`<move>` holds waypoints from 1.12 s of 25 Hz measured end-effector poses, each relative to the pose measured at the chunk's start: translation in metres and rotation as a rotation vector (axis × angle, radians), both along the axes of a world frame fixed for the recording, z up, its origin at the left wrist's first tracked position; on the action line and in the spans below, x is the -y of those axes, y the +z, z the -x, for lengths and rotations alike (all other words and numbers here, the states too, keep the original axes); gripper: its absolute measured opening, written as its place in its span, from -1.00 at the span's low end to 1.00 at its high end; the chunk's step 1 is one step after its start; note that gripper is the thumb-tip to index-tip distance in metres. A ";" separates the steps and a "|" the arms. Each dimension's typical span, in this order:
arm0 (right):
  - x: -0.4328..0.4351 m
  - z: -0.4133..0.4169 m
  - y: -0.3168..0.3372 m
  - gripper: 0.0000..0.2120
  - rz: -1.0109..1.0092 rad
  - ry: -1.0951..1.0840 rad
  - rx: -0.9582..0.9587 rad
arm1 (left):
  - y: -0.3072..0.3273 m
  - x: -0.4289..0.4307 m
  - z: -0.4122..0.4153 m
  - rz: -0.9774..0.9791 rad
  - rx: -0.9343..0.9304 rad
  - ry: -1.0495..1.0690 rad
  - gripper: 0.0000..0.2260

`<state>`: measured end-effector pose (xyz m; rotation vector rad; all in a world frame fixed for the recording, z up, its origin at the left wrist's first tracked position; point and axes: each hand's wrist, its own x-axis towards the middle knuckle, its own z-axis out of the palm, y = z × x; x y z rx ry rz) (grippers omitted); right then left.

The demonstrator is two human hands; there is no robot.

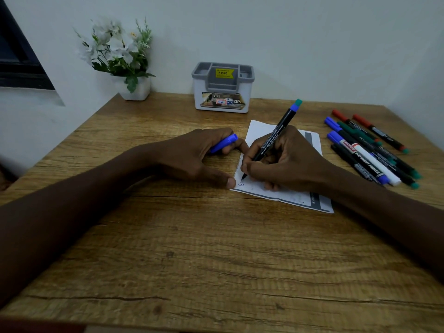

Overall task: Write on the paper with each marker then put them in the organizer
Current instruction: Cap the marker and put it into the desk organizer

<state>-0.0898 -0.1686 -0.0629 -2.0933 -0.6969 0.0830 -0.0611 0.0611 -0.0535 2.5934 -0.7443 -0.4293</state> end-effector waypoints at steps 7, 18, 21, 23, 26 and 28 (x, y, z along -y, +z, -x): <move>0.001 -0.002 0.000 -0.93 -0.020 -0.031 -0.040 | -0.001 0.000 -0.001 0.004 0.003 -0.009 0.08; 0.000 -0.004 -0.002 -0.91 -0.025 -0.066 -0.023 | -0.008 0.000 0.001 0.076 0.104 0.044 -0.24; 0.000 -0.004 -0.003 -0.91 -0.023 -0.052 -0.012 | -0.007 -0.001 0.001 0.087 0.094 0.036 -0.25; 0.001 -0.004 -0.003 -0.91 -0.030 -0.048 -0.028 | -0.006 -0.001 0.001 0.079 0.105 0.031 -0.25; 0.001 -0.004 -0.003 -0.91 -0.020 -0.067 -0.026 | -0.003 -0.001 0.002 0.064 0.103 -0.001 -0.24; 0.000 -0.004 -0.002 -0.91 -0.039 -0.101 -0.051 | 0.002 -0.001 0.003 0.035 0.047 -0.032 -0.16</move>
